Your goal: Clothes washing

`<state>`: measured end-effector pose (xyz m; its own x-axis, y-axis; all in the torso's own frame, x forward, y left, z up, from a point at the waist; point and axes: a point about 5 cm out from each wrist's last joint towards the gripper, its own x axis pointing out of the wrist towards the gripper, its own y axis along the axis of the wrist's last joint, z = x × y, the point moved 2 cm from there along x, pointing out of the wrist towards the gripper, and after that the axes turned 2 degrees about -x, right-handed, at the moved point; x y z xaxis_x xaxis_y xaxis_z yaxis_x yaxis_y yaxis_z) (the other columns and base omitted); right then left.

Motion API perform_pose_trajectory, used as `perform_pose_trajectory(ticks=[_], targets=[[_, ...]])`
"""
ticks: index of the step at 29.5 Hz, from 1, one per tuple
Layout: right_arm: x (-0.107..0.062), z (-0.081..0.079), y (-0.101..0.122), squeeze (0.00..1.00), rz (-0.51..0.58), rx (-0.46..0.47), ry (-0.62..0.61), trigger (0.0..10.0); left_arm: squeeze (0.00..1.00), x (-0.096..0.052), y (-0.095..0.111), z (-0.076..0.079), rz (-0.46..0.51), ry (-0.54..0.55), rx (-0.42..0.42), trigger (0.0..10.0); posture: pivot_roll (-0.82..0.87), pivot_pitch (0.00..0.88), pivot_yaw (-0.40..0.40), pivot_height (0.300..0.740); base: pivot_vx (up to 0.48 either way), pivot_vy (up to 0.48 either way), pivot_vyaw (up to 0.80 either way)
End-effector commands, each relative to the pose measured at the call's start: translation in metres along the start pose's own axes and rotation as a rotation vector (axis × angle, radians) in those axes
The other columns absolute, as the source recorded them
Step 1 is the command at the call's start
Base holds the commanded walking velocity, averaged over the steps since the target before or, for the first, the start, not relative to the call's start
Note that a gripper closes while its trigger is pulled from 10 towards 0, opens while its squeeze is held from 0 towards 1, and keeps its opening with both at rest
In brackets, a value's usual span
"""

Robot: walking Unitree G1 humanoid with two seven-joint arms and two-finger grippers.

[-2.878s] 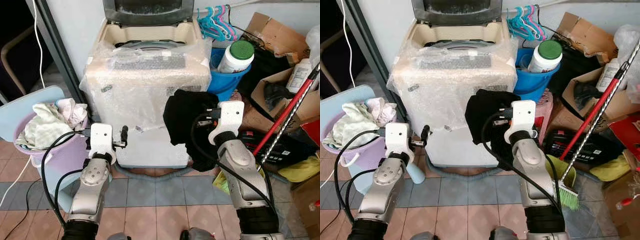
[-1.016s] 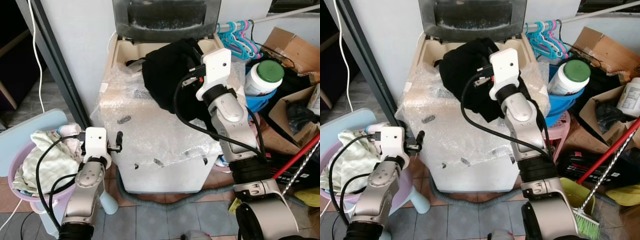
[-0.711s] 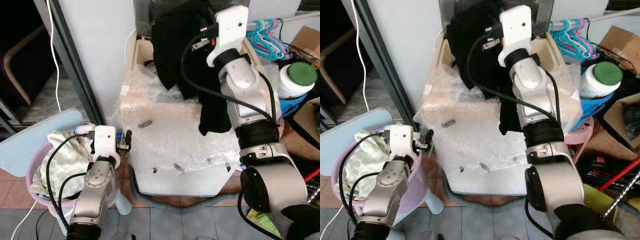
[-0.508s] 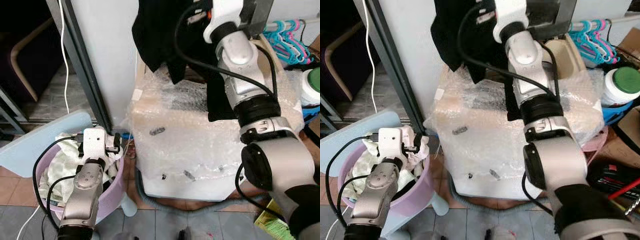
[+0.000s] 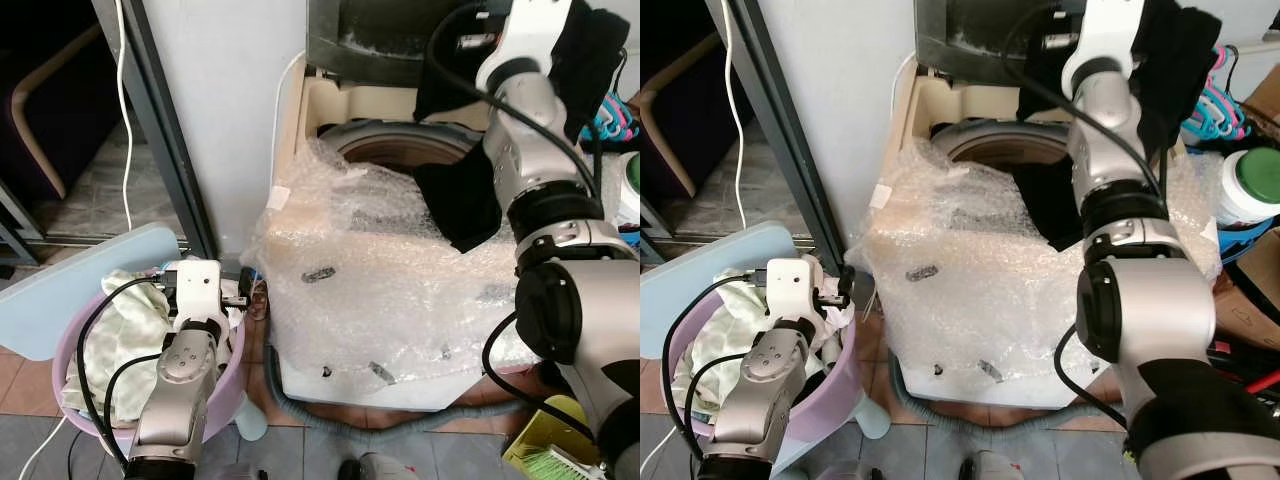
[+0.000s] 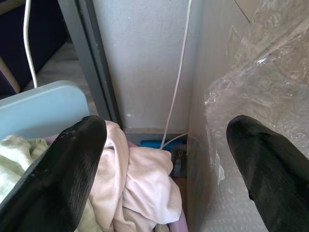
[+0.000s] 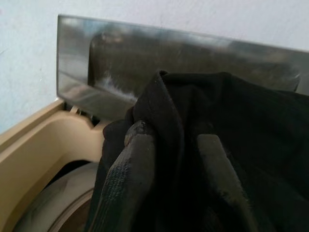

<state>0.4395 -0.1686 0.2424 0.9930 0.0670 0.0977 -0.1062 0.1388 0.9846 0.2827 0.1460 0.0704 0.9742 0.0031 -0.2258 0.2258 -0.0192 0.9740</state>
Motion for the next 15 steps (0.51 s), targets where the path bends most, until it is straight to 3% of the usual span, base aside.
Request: perform_pose_trajectory(ticks=[1,4,5,10,15], targets=[[-0.003,-0.007,-0.011,1.0,-0.029,0.025,0.095,10.0,0.0,-0.001,0.002,-0.001,0.003,0.005,0.007,10.0,-0.02,0.023,0.0,0.74,0.0,0.0,0.0],[-0.01,-0.01,-0.012,1.0,0.025,0.0,0.171,10.0,0.0,-0.002,0.001,0.0,-0.003,0.0,0.006,10.0,-0.03,0.025,0.002,0.74,0.0,0.0,0.0],[-0.014,-0.007,-0.004,1.0,0.093,0.011,0.192,10.0,0.0,-0.002,0.001,0.0,-0.006,-0.003,0.005,10.0,-0.03,0.027,0.003,0.74,0.0,0.0,0.0],[-0.028,0.01,0.02,1.0,0.25,0.099,0.174,10.0,0.0,-0.001,0.0,0.002,-0.008,-0.011,0.005,10.0,-0.04,0.026,0.005,0.74,0.0,0.0,0.0],[-0.042,0.016,0.019,1.0,0.281,0.077,0.116,10.0,0.0,-0.001,0.002,0.002,0.002,0.001,0.005,10.0,-0.04,0.026,0.003,0.74,0.0,0.0,0.0]])
